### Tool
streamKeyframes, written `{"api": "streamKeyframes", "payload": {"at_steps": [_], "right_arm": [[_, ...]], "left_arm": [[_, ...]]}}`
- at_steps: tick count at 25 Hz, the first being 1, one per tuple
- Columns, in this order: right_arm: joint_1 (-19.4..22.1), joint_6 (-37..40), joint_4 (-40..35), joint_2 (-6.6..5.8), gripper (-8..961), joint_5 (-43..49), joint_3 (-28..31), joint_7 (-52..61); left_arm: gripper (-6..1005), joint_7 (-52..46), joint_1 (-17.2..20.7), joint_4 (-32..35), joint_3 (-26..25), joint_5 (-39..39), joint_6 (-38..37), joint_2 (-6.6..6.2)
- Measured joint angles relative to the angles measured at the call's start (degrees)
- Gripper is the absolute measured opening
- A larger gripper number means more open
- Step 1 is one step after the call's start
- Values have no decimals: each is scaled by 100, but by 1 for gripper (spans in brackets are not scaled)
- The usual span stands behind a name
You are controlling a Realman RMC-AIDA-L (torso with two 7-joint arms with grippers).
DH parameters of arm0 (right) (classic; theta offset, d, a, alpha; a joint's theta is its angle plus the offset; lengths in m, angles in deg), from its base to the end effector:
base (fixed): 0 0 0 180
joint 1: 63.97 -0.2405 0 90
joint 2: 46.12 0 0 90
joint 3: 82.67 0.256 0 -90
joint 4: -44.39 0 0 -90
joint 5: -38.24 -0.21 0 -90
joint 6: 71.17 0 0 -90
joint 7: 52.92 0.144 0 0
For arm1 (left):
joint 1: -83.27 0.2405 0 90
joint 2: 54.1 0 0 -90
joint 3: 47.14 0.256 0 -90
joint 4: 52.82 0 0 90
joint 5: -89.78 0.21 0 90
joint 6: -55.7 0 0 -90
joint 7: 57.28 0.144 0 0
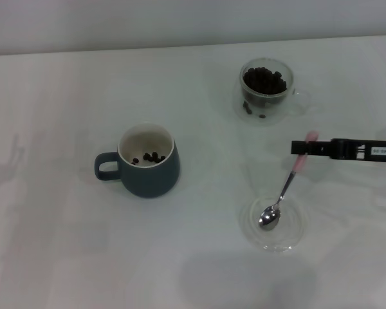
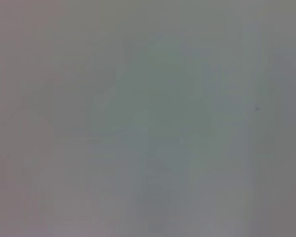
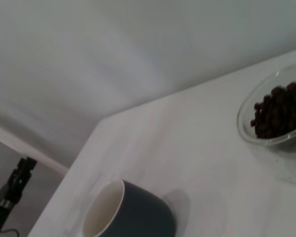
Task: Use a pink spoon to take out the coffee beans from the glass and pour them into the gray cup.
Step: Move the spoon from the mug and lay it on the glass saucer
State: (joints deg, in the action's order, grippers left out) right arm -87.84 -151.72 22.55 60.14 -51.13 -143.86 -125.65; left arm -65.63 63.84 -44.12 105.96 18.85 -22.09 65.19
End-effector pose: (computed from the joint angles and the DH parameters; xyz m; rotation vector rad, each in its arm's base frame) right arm 0.3363 0.3056 0.0280 -2.3437 1.5931 0.7450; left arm -0.3427 0.2859 -0.0088 -1.5166 -0.5261 -0.7510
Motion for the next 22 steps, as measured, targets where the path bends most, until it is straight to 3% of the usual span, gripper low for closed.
{"api": "streamKeyframes", "payload": {"at_steps": [7,22], "right_arm": [[-63,212,22,149,210,253,12,-3],[-61,248,2,175,230,243,25,22]], "left_arm": [[834,0,0,-2,0,0,0,6],[835,0,-8,-9,0,0,0,-13]]}}
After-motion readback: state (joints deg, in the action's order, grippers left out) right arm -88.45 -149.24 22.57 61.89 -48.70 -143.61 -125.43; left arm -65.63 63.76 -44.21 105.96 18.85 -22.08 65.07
